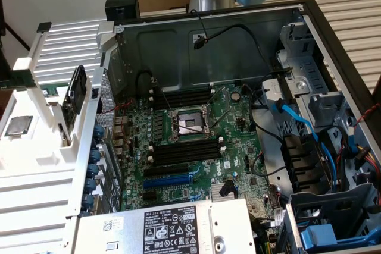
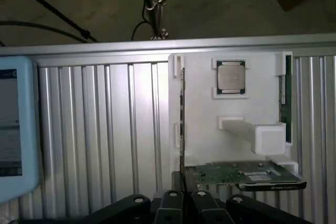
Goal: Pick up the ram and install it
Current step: 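Pick up the ram and move it above insertion slot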
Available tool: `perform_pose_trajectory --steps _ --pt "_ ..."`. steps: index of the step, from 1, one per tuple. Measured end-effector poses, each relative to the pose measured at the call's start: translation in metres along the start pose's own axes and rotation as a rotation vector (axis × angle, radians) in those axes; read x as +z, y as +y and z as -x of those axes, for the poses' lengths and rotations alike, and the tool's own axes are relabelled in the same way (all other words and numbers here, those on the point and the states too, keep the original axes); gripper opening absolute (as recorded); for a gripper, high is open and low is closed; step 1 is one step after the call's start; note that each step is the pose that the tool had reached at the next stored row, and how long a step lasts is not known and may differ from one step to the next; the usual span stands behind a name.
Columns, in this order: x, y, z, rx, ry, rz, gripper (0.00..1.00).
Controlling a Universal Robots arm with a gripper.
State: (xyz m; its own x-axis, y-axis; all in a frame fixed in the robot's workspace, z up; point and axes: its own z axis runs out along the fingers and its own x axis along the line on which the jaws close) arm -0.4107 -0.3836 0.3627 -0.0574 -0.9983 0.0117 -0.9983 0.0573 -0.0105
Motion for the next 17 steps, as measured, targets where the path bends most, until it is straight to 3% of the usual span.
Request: perform_pose_trajectory --steps 2,4,5,7,10,11,17 --pt "-0.0027 -0.0082 0.0 0.0 -0.0029 0.0004 0.12" --pt "-0.0069 -0.0151 0.001 0.0 -0.0097 0.0005 0.12" --pt "-0.0167 -0.0285 0.001 0.0 -0.0277 0.0016 0.12" --pt "-0.0208 -0.0351 0.002 0.0 -0.0355 0.0018 0.12" --pt "-0.0251 -0.0458 0.002 0.0 -0.0429 0.0024 0.12" --pt "-0.0275 -0.0587 0.003 0.0 -0.0462 0.0025 0.12" --pt "-0.0301 -0.086 0.004 -0.004 -0.0522 0.0029 0.12"
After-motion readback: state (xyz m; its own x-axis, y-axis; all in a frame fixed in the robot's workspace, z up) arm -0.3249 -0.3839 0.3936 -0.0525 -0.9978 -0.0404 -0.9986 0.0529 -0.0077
